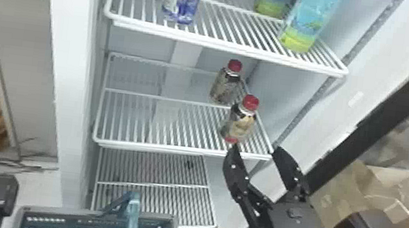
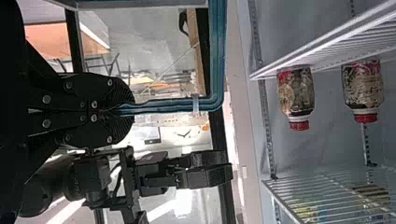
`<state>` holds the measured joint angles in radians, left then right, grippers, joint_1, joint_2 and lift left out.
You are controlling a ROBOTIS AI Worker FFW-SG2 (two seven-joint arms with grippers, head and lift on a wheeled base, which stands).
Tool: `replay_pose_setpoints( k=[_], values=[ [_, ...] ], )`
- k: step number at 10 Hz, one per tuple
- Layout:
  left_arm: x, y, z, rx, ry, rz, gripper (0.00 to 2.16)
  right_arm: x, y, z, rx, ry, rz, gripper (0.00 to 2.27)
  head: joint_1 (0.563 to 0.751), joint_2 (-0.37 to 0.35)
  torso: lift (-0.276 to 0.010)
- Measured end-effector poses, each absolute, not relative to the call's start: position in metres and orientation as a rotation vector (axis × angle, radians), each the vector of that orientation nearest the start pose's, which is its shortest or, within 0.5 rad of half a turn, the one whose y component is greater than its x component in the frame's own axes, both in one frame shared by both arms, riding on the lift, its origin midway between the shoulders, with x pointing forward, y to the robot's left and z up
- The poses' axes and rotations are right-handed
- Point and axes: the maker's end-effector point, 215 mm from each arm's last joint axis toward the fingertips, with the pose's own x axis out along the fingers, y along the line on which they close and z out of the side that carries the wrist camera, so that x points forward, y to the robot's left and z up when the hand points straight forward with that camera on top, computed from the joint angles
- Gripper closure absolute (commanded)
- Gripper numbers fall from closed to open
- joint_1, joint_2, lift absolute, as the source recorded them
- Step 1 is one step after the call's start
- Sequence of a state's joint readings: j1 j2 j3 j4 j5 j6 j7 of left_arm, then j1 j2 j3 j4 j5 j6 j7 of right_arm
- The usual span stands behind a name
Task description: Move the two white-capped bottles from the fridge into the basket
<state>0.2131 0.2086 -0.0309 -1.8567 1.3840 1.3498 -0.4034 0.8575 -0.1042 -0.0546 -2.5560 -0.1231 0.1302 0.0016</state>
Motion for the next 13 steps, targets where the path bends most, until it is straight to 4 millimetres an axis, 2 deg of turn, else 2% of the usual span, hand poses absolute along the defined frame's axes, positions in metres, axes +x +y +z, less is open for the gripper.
replay_pose_setpoints(
  k=[13],
  values=[
    [0.2704, -0.0218, -0.3428, -1.172, 1.008, -1.217, 1.15, 0.36, -0.2284, -0.2305, 0.032, -0.018, 0.071, 0.33, 0.695, -0.35, -0.26]
  ],
)
